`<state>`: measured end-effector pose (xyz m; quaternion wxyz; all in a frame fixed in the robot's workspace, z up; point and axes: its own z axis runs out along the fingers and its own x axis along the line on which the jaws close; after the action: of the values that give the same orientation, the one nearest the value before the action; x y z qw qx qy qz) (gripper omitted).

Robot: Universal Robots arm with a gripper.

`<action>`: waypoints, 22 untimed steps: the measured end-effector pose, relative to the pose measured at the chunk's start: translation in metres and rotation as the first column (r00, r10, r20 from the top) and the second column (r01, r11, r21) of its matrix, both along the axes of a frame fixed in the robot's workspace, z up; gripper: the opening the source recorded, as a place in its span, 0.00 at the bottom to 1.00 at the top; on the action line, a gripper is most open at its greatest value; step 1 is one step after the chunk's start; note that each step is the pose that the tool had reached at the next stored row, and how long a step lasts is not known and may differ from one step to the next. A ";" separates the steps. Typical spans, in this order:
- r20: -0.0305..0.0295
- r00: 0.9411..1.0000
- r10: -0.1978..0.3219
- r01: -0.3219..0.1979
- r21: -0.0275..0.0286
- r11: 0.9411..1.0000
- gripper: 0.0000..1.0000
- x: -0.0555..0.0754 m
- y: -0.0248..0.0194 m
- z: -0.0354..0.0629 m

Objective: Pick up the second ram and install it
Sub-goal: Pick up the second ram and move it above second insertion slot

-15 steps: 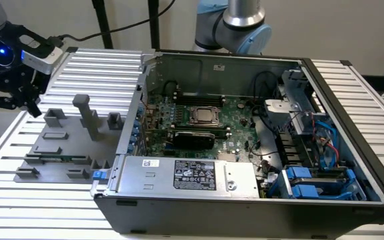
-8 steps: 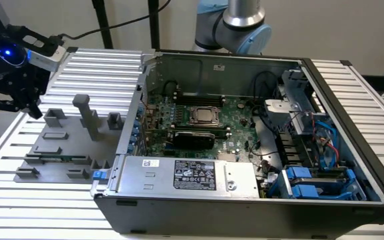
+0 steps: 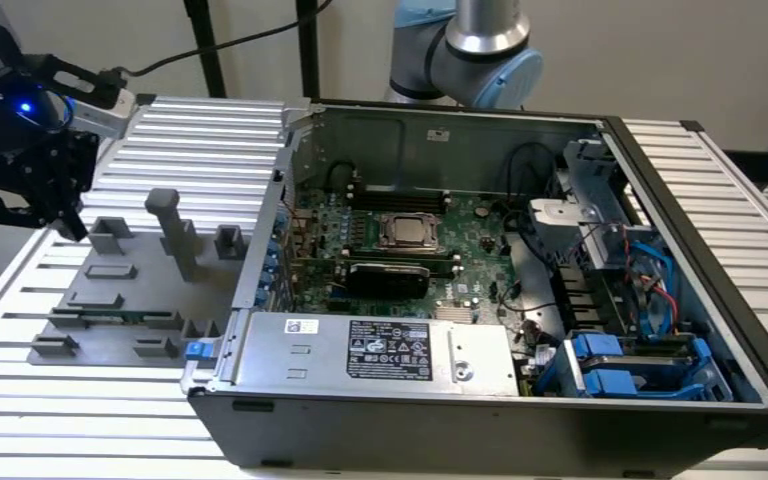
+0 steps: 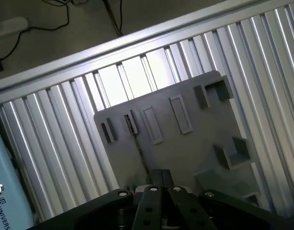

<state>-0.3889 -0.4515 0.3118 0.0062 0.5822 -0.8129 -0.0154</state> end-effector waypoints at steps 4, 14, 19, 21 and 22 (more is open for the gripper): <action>0.001 0.997 0.072 -0.072 0.000 0.997 0.11 0.000 0.0000 -0.0025; 0.001 0.972 0.235 -0.235 -0.001 0.972 0.11 0.001 0.0001 -0.0098; 0.001 0.960 0.281 -0.281 -0.002 0.960 0.11 0.004 0.0000 -0.0140; 0.001 0.955 0.295 -0.295 -0.002 0.955 0.11 0.006 0.0000 -0.0156; 0.001 0.953 0.302 -0.302 -0.002 0.953 0.11 0.007 0.0000 -0.0164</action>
<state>-0.3815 -0.4515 0.2954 0.0083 0.6994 -0.7145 -0.0132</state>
